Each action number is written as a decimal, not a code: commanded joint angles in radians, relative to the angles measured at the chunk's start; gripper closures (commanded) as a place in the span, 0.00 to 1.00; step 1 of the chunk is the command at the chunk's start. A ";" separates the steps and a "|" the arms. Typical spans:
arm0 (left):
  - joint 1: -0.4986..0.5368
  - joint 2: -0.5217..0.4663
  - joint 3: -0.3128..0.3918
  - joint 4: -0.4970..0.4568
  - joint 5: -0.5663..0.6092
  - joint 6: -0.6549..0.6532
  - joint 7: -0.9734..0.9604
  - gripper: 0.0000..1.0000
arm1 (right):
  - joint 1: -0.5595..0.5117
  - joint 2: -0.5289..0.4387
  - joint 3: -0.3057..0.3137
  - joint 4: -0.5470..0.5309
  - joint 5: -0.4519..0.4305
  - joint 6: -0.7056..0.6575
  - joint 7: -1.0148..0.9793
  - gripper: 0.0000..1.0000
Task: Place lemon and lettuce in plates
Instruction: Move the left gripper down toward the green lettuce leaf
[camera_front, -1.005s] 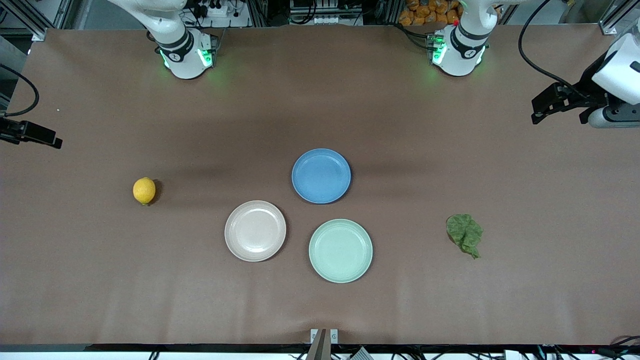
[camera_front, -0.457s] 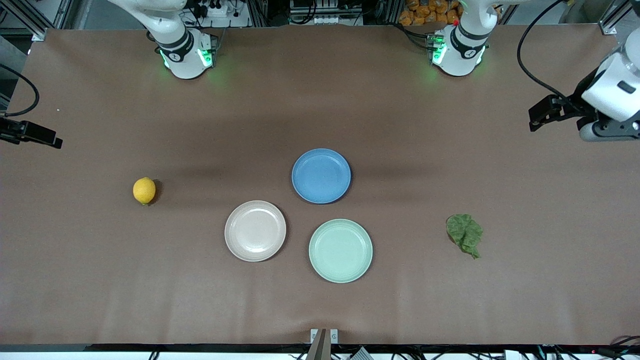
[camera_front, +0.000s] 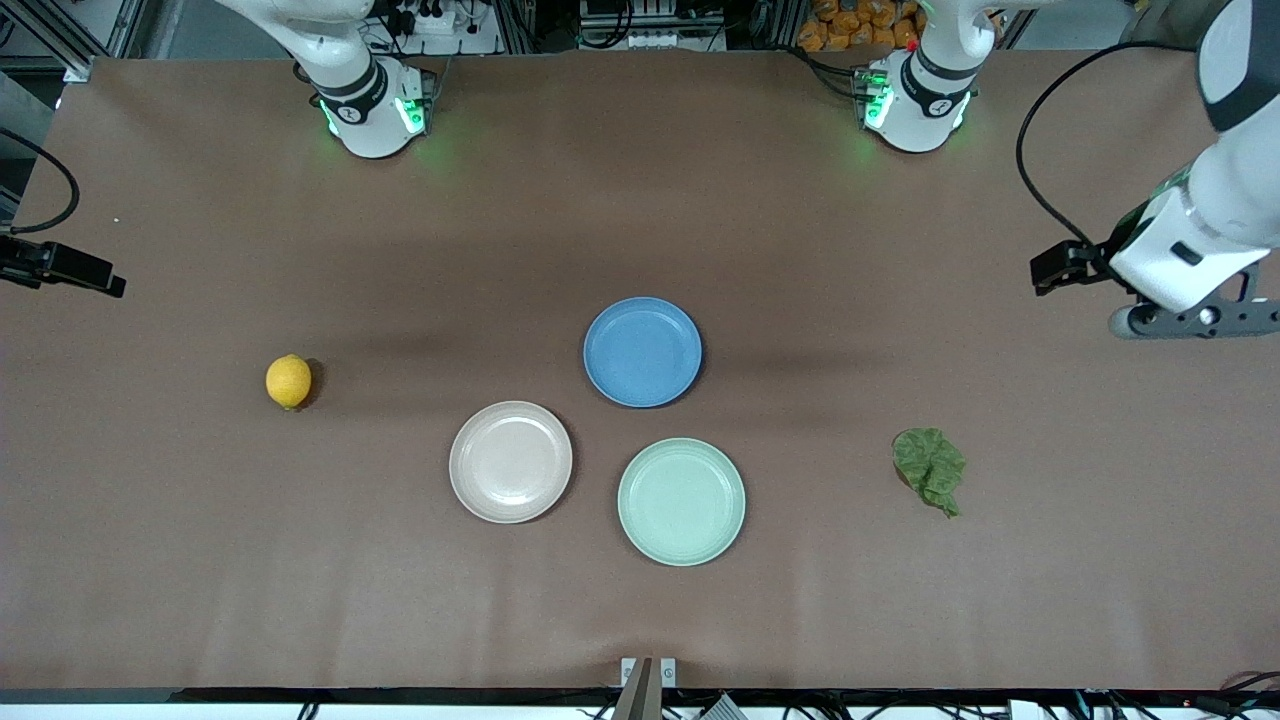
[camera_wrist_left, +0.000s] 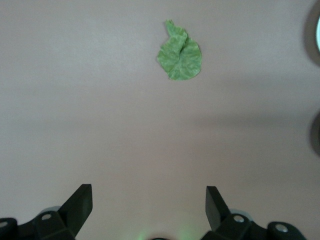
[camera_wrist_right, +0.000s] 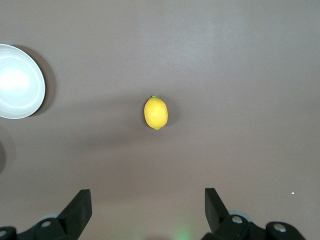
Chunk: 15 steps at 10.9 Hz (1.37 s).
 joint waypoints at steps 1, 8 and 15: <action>-0.004 0.059 -0.004 0.019 0.002 0.032 -0.027 0.00 | 0.005 -0.024 -0.004 -0.024 -0.001 0.000 0.012 0.00; 0.013 0.197 -0.001 0.011 -0.052 0.202 -0.053 0.00 | 0.005 -0.024 -0.004 -0.025 -0.001 -0.007 0.010 0.00; 0.007 0.424 0.008 0.017 -0.044 0.461 -0.071 0.00 | 0.005 -0.024 -0.004 -0.025 -0.001 -0.007 0.009 0.00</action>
